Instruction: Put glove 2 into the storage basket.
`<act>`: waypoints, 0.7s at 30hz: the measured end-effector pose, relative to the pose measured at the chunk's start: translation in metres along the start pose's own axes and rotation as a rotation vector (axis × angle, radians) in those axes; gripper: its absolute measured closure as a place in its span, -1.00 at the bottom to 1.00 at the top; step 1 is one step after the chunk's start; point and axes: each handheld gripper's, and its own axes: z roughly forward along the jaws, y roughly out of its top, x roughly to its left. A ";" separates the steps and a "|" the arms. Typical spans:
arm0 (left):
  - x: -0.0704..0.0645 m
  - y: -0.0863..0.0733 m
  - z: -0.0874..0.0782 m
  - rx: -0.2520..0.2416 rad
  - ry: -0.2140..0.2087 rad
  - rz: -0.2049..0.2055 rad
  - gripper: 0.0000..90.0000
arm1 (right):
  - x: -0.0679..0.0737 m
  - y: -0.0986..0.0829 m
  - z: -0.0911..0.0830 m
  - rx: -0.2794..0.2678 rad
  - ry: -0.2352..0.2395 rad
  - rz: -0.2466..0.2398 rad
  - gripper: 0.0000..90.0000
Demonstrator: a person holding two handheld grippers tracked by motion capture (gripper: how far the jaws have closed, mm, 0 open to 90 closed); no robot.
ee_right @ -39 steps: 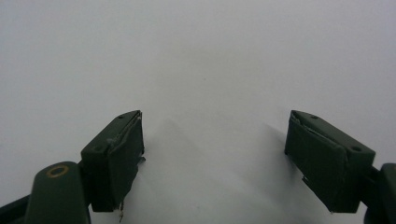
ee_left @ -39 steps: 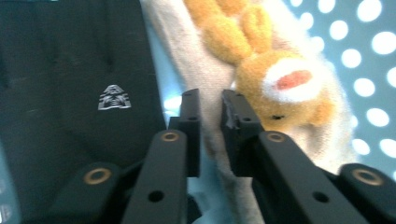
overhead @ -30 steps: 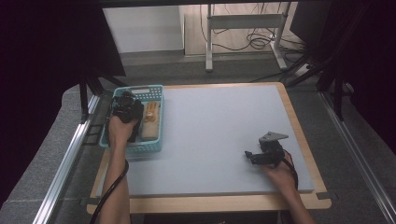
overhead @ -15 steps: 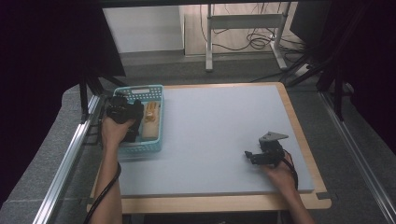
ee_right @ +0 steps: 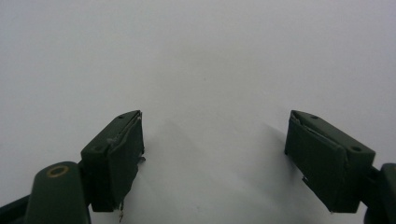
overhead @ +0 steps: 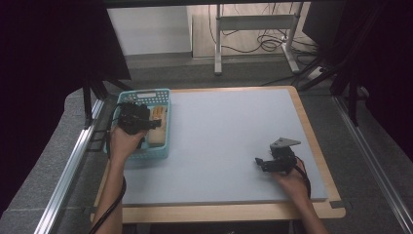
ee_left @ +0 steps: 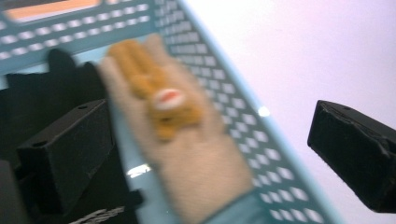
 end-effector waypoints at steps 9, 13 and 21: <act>-0.060 -0.014 0.006 -0.022 -0.106 0.139 -1.00 | 0.000 0.000 0.000 0.000 0.000 0.000 -0.58; -0.089 -0.026 0.013 -0.039 -0.163 0.197 -1.00 | 0.000 0.000 0.000 0.000 -0.001 -0.001 -0.58; -0.140 -0.057 0.034 -0.063 -0.279 0.311 -1.00 | 0.000 0.000 0.000 0.000 0.000 0.000 -0.58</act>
